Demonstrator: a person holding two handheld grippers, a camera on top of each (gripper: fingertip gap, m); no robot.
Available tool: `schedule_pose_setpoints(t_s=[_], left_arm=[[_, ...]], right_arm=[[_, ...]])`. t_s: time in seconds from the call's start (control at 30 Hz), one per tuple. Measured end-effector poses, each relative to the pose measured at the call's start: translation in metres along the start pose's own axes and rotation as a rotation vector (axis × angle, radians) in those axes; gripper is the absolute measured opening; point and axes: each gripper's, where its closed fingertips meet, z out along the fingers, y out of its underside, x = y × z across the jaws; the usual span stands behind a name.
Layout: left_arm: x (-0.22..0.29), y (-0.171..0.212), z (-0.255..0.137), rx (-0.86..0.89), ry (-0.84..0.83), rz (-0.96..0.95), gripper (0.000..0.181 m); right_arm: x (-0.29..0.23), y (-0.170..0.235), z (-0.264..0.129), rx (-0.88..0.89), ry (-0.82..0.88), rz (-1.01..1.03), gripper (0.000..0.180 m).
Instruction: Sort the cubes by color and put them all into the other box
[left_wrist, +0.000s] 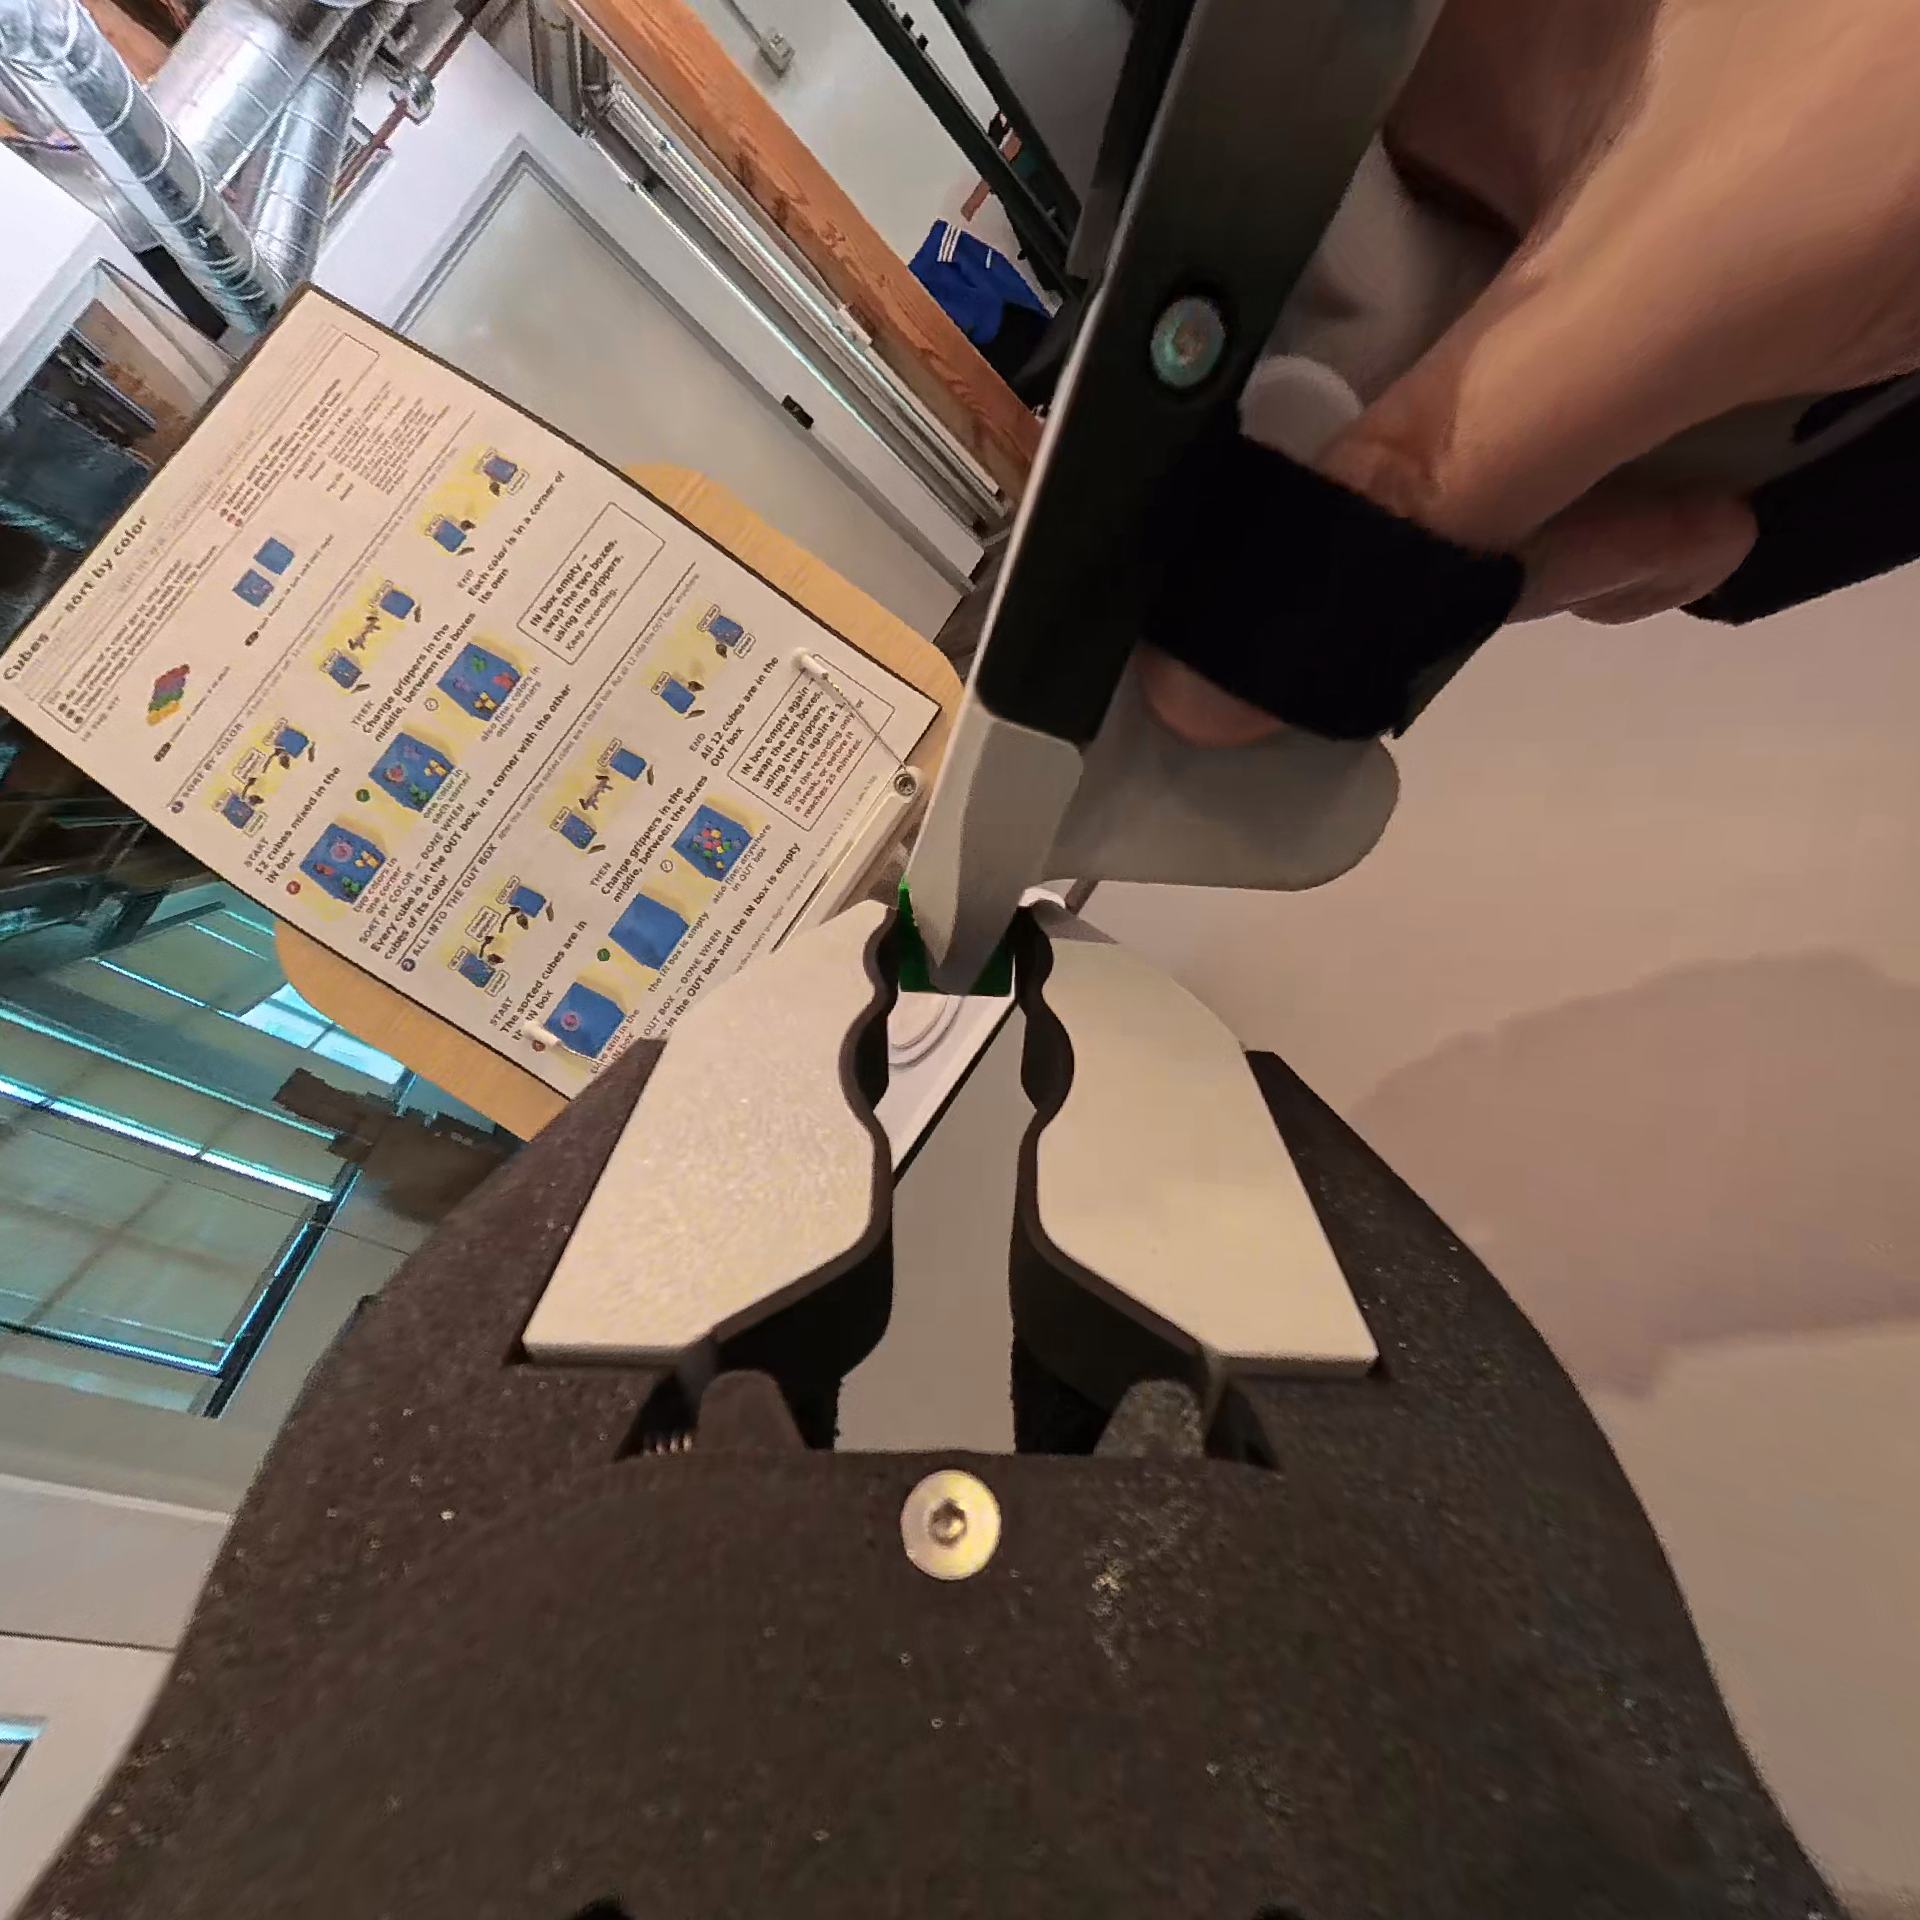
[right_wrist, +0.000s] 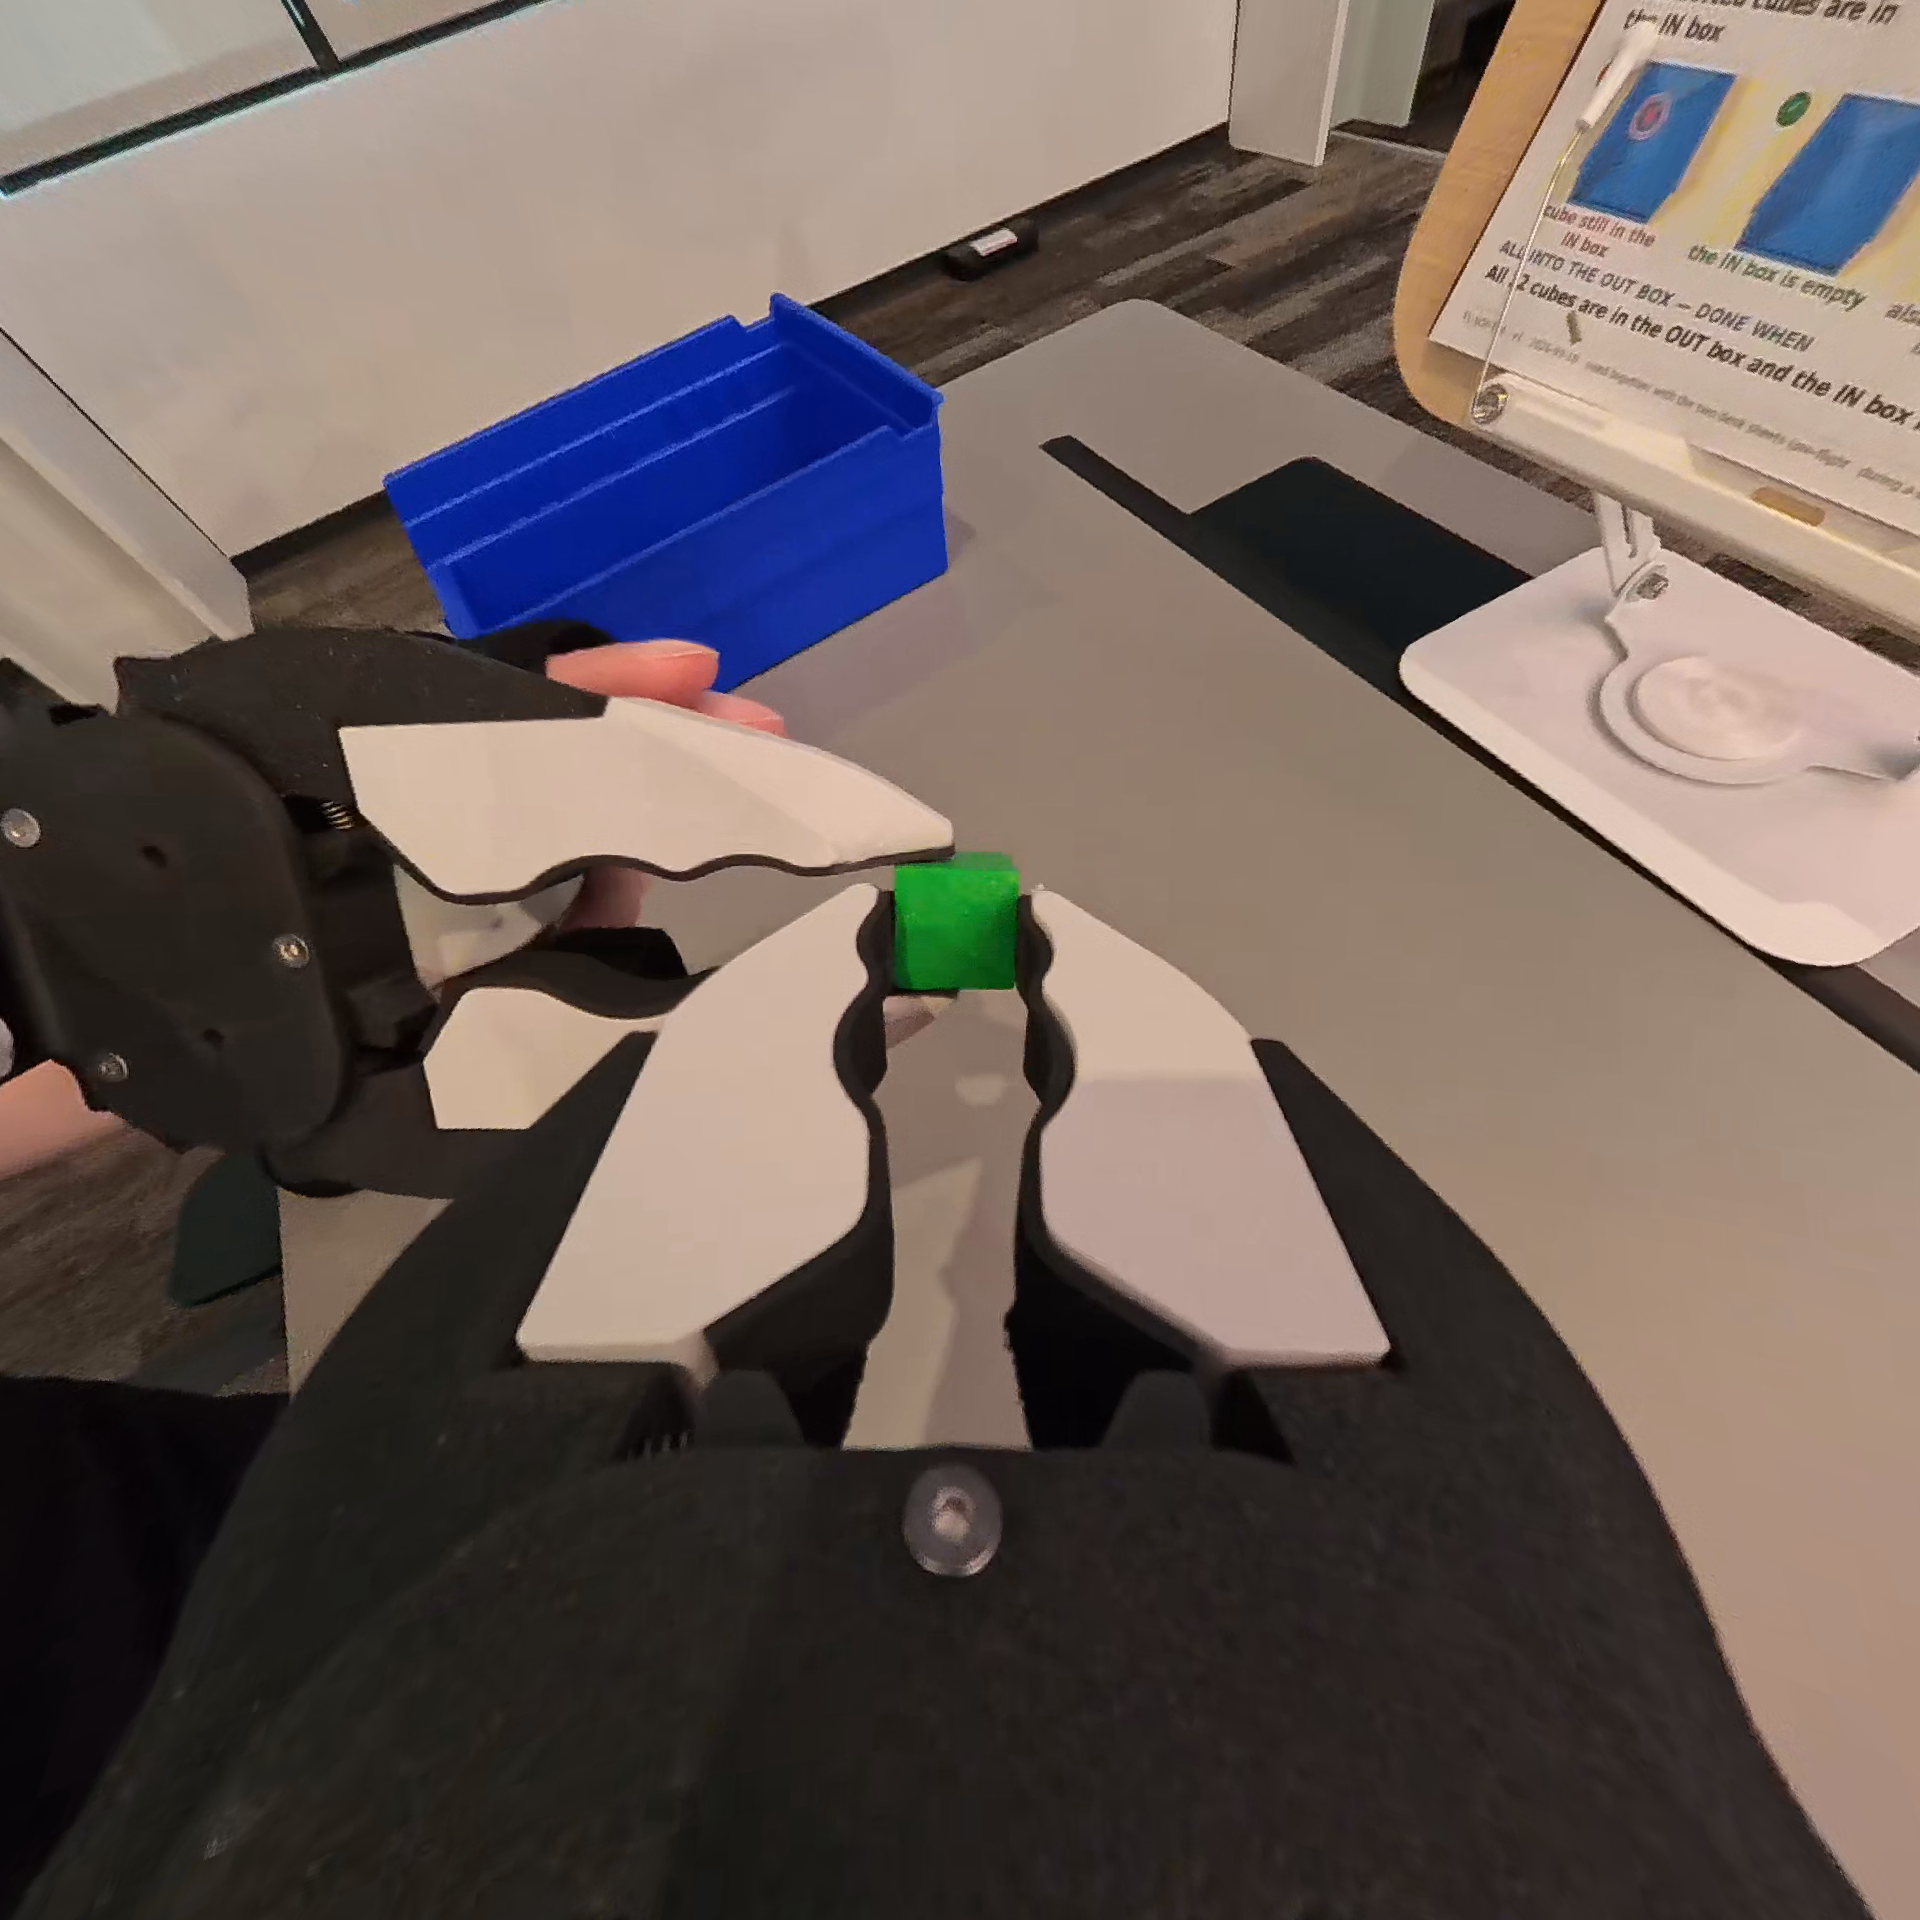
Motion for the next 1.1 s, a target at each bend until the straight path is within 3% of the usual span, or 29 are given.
schedule_pose_setpoints(t_s=[0.2,0.33,0.43,0.6,0.73,0.87,0.97,1.1], left_arm=[[0.003,0.005,-0.002,0.003,0.029,-0.093,0.019],[0.006,0.013,-0.008,0.006,0.081,-0.175,0.015],[0.006,0.014,-0.015,0.027,0.094,-0.185,0.015],[0.008,0.004,-0.026,0.079,0.066,-0.100,0.015],[0.025,-0.004,-0.029,0.085,0.097,-0.016,0.012],[0.047,-0.001,-0.026,0.066,0.199,-0.072,0.012],[0.054,0.014,-0.017,0.015,0.236,-0.137,0.012],[0.054,0.034,-0.008,-0.057,0.238,-0.185,0.012]], right_arm=[[0.011,0.000,-0.007,-0.006,0.009,0.007,0.021],[0.031,-0.009,-0.038,0.023,0.045,0.003,0.021],[0.053,-0.019,-0.083,0.066,0.126,-0.014,0.021],[0.091,-0.010,-0.194,0.121,0.304,0.011,0.021],[0.119,0.032,-0.285,0.159,0.449,0.145,0.021],[0.150,0.106,-0.355,0.126,0.620,0.319,0.022],[0.169,0.167,-0.382,0.044,0.694,0.462,0.021],[0.184,0.234,-0.382,-0.154,0.699,0.606,0.022]])
